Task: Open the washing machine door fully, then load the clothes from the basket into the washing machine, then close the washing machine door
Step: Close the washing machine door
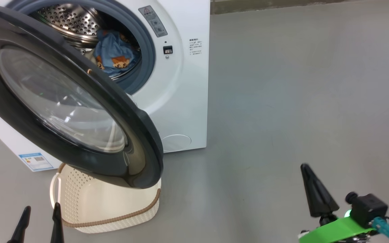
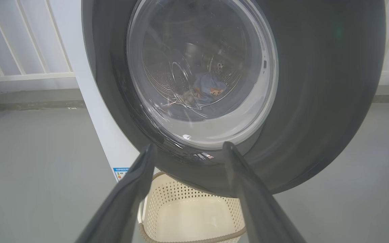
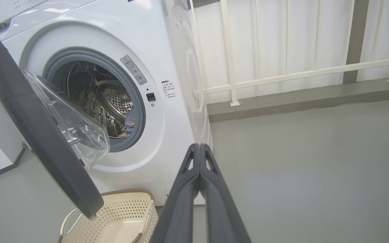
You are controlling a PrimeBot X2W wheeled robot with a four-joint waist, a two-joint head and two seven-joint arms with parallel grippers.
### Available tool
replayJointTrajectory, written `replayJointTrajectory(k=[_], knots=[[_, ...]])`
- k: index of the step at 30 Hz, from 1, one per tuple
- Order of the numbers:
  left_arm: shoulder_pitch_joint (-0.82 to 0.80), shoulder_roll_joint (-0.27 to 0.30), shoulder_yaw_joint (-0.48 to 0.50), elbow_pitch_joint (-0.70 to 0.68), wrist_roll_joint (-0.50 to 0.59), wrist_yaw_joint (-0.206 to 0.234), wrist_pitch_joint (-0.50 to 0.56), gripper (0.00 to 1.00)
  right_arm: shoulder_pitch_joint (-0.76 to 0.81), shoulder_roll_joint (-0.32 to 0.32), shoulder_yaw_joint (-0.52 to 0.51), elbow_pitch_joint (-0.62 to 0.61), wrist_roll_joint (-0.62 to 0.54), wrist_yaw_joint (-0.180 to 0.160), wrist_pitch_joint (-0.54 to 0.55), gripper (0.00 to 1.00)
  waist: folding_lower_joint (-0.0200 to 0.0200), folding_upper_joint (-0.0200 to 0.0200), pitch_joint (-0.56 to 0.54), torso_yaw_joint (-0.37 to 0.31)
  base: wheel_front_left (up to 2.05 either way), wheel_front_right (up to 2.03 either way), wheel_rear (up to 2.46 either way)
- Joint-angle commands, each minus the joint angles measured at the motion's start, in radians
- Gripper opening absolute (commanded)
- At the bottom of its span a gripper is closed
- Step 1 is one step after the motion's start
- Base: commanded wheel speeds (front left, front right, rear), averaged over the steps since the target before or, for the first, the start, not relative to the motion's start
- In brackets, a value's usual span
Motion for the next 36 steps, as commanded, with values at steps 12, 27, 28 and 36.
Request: replayJointTrajectory(k=[12, 27, 28, 36], knots=[[-0.034, 0.004, 0.033, -0.018, -0.005, -0.005, -0.006, 1.0, -0.146, -0.012, 0.144, -0.414, 0.053, 0.006, -0.013, 0.0, 0.0, 0.0, 0.017, 0.004, 0.0, 0.0, 0.0], [-0.068, -0.002, -0.002, -0.017, -0.009, -0.007, -0.006, 1.0, -0.305, -0.076, 0.519, -0.492, 0.119, 0.006, -0.013, 0.0, 0.0, 0.0, 0.047, 0.054, 0.0, 0.0, 0.0], [-0.072, -0.002, -0.005, -0.018, -0.011, -0.007, -0.006, 1.0, -0.316, -0.078, 0.545, -0.479, 0.125, 0.006, -0.013, 0.0, 0.0, 0.0, 0.05, 0.059, 0.0, 0.0, 0.0], [-0.105, -0.005, -0.035, -0.033, -0.019, -0.007, -0.006, 1.0, -0.361, -0.096, 0.69, -0.301, 0.176, 0.006, -0.013, 0.0, 0.0, 0.0, 0.081, 0.112, 0.0, 0.0, 0.0]])
